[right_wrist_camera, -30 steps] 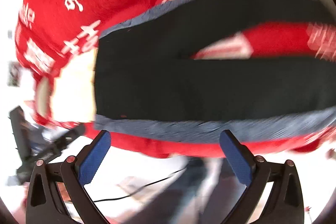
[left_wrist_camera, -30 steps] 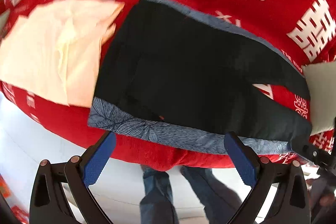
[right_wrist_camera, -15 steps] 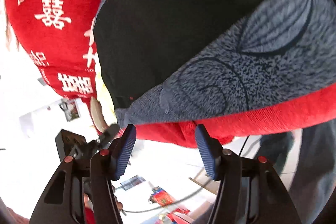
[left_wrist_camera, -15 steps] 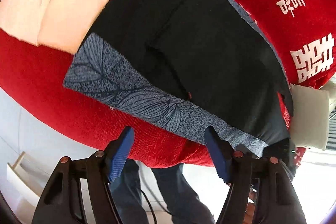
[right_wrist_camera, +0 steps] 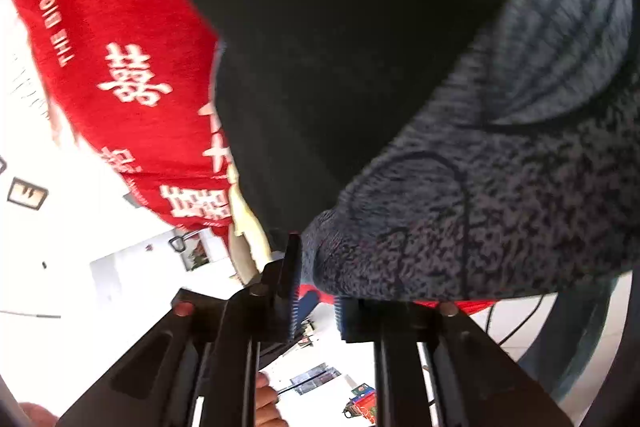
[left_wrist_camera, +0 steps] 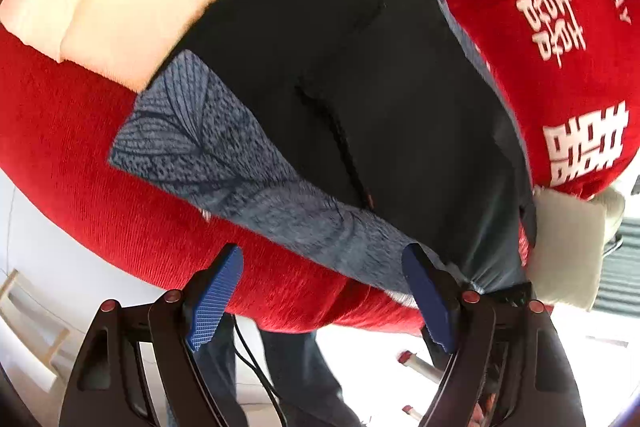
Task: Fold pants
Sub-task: 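Grasp the grey waistband with the left gripper while the right gripper grasps the waistband corner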
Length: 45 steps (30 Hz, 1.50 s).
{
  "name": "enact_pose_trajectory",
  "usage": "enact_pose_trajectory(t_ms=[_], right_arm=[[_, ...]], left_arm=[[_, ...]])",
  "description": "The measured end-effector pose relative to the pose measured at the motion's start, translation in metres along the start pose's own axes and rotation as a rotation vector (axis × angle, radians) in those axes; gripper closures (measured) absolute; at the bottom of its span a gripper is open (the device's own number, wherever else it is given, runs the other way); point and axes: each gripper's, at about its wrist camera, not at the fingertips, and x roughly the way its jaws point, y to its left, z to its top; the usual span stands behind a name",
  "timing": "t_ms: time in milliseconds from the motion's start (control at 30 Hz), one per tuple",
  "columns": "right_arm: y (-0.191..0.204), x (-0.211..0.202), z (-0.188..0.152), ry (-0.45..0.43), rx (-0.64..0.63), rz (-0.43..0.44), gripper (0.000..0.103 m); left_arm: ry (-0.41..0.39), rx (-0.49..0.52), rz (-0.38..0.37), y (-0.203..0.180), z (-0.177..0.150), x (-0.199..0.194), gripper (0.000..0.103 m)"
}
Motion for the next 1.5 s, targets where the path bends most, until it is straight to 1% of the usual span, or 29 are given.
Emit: enact_pose_trajectory(t_ms=[67,200,267,300,333,367,400,433,500,600,667,733,833,900,933,967,1000,1033,1067,1133,1200,1267,1367,1500], right_arm=[[0.013,-0.004,-0.001,0.010,-0.027,0.017,0.088],[0.026,-0.010,-0.001,0.027,-0.057,0.044,0.088],[0.031,-0.011,0.000,0.039,-0.074,0.043,0.088],[0.032,-0.011,0.001,0.048,-0.084,0.038,0.088],[0.033,-0.011,0.001,0.059,-0.095,0.030,0.084],[0.032,-0.010,0.002,0.065,-0.099,0.021,0.084],[0.030,-0.012,0.002,0.072,-0.104,-0.001,0.084],[0.026,-0.014,0.002,0.071,-0.103,-0.014,0.083],[0.010,-0.024,0.004,0.047,-0.074,-0.029,0.078],[-0.009,-0.040,0.006,-0.002,-0.032,-0.039,0.075],[-0.021,-0.051,0.006,-0.041,-0.008,-0.025,0.068],[-0.032,-0.062,0.009,-0.090,0.039,0.015,0.063],[-0.051,-0.080,0.011,-0.183,0.141,0.105,0.057],[-0.058,-0.083,0.012,-0.194,0.187,0.141,0.056],[-0.059,-0.082,0.012,-0.191,0.196,0.142,0.057],[-0.058,-0.082,0.013,-0.188,0.197,0.133,0.058],[-0.058,-0.082,0.014,-0.184,0.201,0.107,0.072],[-0.055,-0.082,0.015,-0.183,0.198,0.056,0.099],[-0.049,-0.083,0.015,-0.187,0.174,-0.008,0.098],[-0.030,-0.088,0.016,-0.189,0.090,-0.068,0.098],[-0.010,-0.092,0.014,-0.186,0.013,-0.103,0.098],[0.008,-0.099,0.012,-0.182,-0.047,-0.119,0.098],[0.026,-0.103,0.012,-0.181,-0.084,-0.123,0.098],[0.054,-0.106,0.018,-0.184,-0.145,-0.140,0.098]], left_arm=[[-0.016,-0.033,-0.014,0.005,0.006,-0.001,0.021],[-0.033,-0.096,-0.031,0.013,0.018,0.003,0.021],[-0.031,-0.096,0.010,0.010,0.022,0.009,0.021],[-0.031,-0.088,0.036,0.008,0.024,0.013,0.032],[-0.034,-0.079,0.053,0.006,0.024,0.014,0.055],[-0.032,-0.062,0.058,0.004,0.023,0.016,0.065],[-0.027,-0.041,0.047,0.001,0.023,0.018,0.075],[-0.029,-0.034,0.053,0.002,0.023,0.017,0.075],[-0.037,-0.004,0.058,-0.002,0.023,0.016,0.083],[-0.039,0.030,0.050,-0.005,0.026,0.012,0.083],[-0.033,0.044,0.052,-0.005,0.027,0.012,0.083],[-0.019,0.053,0.057,-0.006,0.030,0.017,0.083],[-0.002,0.063,0.071,-0.007,0.032,0.024,0.083],[0.007,0.059,0.075,-0.007,0.034,0.028,0.083],[0.010,0.060,0.079,-0.005,0.034,0.029,0.083],[0.012,0.064,0.081,-0.003,0.032,0.030,0.083],[0.012,0.067,0.082,-0.001,0.031,0.029,0.083],[0.009,0.080,0.084,-0.003,0.031,0.028,0.083],[0.006,0.097,0.084,-0.006,0.030,0.025,0.083],[0.003,0.116,0.084,-0.009,0.029,0.020,0.083],[0.004,0.126,0.070,-0.012,0.030,0.014,0.083],[0.008,0.130,0.055,-0.013,0.031,0.007,0.083],[0.012,0.136,0.032,-0.020,0.034,-0.002,0.083],[-0.011,0.152,-0.001,-0.035,0.041,-0.017,0.083]])
